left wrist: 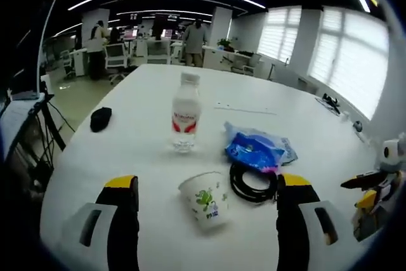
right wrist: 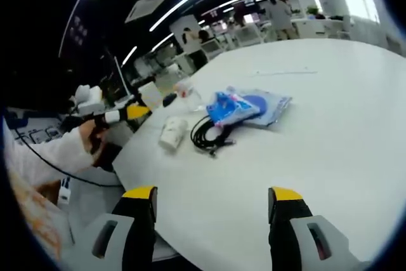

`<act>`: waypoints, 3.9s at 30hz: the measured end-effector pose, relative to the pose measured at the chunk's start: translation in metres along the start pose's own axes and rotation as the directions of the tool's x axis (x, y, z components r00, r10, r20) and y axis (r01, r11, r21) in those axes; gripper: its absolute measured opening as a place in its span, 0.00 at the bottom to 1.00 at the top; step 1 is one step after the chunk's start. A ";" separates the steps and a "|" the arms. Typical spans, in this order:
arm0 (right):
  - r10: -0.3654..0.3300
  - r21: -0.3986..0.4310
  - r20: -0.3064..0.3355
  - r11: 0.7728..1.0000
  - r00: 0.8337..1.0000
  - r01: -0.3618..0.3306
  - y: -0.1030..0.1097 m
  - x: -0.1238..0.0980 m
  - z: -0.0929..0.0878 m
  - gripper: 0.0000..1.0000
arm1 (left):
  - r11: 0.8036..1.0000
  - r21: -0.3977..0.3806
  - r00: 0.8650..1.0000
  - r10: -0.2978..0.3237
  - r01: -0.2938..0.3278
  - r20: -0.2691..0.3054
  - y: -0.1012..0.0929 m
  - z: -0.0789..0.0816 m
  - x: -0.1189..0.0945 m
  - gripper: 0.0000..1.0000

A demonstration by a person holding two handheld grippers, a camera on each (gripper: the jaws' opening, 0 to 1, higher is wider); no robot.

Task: Arrange the tabletop items into an orderly group along one side of the table until the central work area is clear of visible clutter.

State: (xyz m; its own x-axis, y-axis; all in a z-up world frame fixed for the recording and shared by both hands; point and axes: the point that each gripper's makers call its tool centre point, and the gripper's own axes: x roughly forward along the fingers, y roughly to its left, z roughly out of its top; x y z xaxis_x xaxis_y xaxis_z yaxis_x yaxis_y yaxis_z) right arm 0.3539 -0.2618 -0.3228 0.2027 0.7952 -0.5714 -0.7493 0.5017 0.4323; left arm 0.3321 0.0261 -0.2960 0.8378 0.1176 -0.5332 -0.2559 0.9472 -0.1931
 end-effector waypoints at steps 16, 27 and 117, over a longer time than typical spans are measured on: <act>-0.043 0.037 0.017 0.998 0.999 0.042 -0.002 -0.009 -0.003 0.72 | 0.996 -0.083 0.999 -0.022 0.024 0.026 -0.014 -0.022 -0.027 0.90; -0.090 0.048 0.027 0.995 0.996 0.088 0.008 0.003 -0.008 0.72 | 0.990 -0.129 0.998 -0.054 0.057 0.031 -0.009 -0.042 -0.055 0.88; 0.144 0.230 0.069 0.961 0.987 -0.157 -0.065 0.076 0.163 0.58 | 0.979 0.185 0.968 -0.041 0.089 -0.247 -0.068 0.030 0.165 0.47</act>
State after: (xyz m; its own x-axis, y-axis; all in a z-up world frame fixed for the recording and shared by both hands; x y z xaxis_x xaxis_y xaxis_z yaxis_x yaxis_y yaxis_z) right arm 0.5211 -0.1783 -0.2808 0.1352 0.8809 -0.4536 -0.6065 0.4356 0.6651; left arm 0.5024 -0.0103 -0.3462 0.7026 0.0009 -0.7116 -0.0862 0.9927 -0.0838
